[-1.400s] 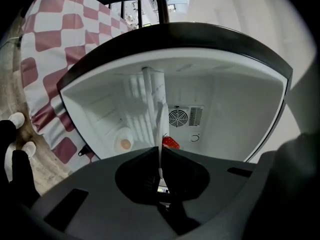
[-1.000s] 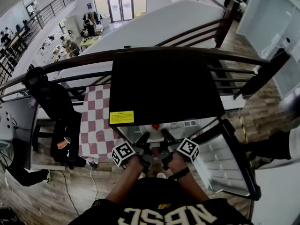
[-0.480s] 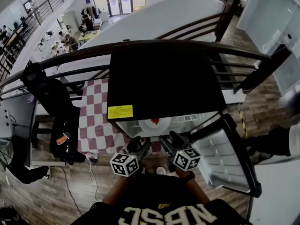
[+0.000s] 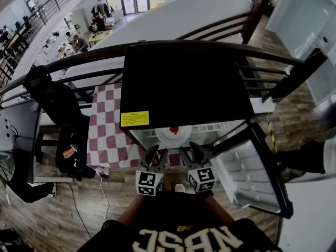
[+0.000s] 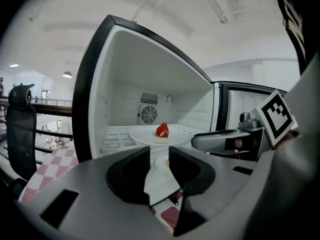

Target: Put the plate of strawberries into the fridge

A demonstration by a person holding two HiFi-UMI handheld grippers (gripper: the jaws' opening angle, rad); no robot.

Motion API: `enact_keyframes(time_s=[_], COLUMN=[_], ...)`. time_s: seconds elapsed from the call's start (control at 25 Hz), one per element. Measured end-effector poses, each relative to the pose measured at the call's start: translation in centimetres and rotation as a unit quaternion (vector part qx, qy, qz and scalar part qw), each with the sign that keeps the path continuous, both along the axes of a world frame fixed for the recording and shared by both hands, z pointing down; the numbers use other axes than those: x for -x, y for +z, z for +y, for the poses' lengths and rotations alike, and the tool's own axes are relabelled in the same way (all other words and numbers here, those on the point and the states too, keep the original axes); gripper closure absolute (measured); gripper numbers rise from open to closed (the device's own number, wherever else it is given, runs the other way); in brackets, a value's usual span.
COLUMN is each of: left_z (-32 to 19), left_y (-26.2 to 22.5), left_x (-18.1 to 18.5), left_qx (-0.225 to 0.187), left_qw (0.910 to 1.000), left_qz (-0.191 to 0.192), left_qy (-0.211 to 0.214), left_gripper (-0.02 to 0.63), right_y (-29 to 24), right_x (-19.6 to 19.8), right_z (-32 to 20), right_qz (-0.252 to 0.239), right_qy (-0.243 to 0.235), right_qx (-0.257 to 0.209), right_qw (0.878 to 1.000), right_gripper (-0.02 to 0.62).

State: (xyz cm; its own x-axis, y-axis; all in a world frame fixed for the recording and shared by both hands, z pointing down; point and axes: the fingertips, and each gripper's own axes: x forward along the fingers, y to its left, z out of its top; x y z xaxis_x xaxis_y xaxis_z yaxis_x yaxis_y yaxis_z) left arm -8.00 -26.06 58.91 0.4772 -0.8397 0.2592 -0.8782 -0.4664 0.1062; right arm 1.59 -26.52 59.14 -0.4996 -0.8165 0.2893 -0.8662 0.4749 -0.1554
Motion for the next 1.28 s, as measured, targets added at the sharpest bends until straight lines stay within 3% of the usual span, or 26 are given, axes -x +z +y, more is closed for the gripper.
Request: enact_keyframes(time_s=[0.28,0.56,0.96,1.28], left_z=[-1.1,-2.6,-5.3,-7.1], left_y=[0.2,0.0,0.4,0.9], left_x=[0.0,-0.1,0.3,0.6], left_qx=[0.003,0.001,0.03,0.051], left_qw=[0.9999,0.9998,0.9989,0.9973], left_qz=[0.0,-0.004,0.0,-0.018], left_qy=[-0.011,-0.018,-0.036,-0.049], left_gripper=[0.571,0.584,0.584,0.584], right_y=[-0.7,-0.5,-0.5,-0.3], right_x=[0.1,0.7,1.2,1.5], right_z=[-0.9,-2.0,-4.6,-6.7], right_qz=[0.01,0.014,0.011,0.015], right_qy=[0.01,0.006,0.009,0.01], right_qx=[-0.018,-0.02,-0.017,-0.011], right_qw=[1.0,1.0,1.0,1.0], right_gripper=[0.538,0.557,0.56,0.561])
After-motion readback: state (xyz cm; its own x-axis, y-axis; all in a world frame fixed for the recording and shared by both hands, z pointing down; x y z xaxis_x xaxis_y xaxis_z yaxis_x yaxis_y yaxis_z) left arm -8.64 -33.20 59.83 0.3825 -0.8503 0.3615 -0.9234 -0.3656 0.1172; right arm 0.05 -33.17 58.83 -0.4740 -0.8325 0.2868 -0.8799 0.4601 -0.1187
